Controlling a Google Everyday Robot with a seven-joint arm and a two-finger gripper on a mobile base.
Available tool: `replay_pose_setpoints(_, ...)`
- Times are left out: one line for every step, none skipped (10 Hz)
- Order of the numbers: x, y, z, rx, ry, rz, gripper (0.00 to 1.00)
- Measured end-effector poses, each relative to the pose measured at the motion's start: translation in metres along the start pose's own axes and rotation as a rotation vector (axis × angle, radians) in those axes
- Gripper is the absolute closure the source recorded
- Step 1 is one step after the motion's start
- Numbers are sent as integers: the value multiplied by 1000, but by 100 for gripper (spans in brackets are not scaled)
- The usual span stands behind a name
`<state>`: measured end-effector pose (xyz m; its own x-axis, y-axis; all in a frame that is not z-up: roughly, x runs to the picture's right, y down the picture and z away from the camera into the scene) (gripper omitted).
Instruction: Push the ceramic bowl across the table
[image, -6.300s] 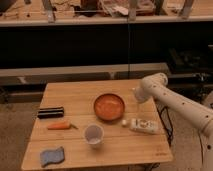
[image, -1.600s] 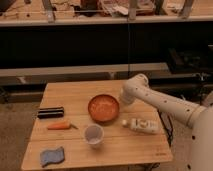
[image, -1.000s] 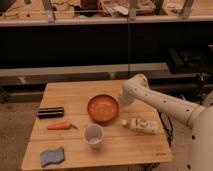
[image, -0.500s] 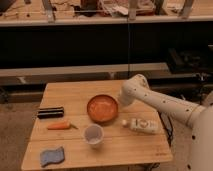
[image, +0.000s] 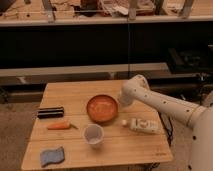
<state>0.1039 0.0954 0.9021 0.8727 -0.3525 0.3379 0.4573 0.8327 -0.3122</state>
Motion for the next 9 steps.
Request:
replay_pose_setpoints(-1,0,0,0,0,-2,96)
replay_pose_setpoints(-1,0,0,1,0,-4,96)
replay_pose_setpoints(-2,1,0,1,-1,-6,96)
replay_pose_setpoints(-2,0,0,2,0,-8,96)
replay_pose_setpoints(-3,1,0,2,-1,-9,96)
replay_pose_setpoints(-3,1,0,2,0,-12,96)
replay_pose_setpoints(-4,1,0,3,0,-15,96)
replay_pose_setpoints(-5,2,0,3,0,-17,96)
replay_pose_setpoints(-6,3,0,4,-1,-20,96)
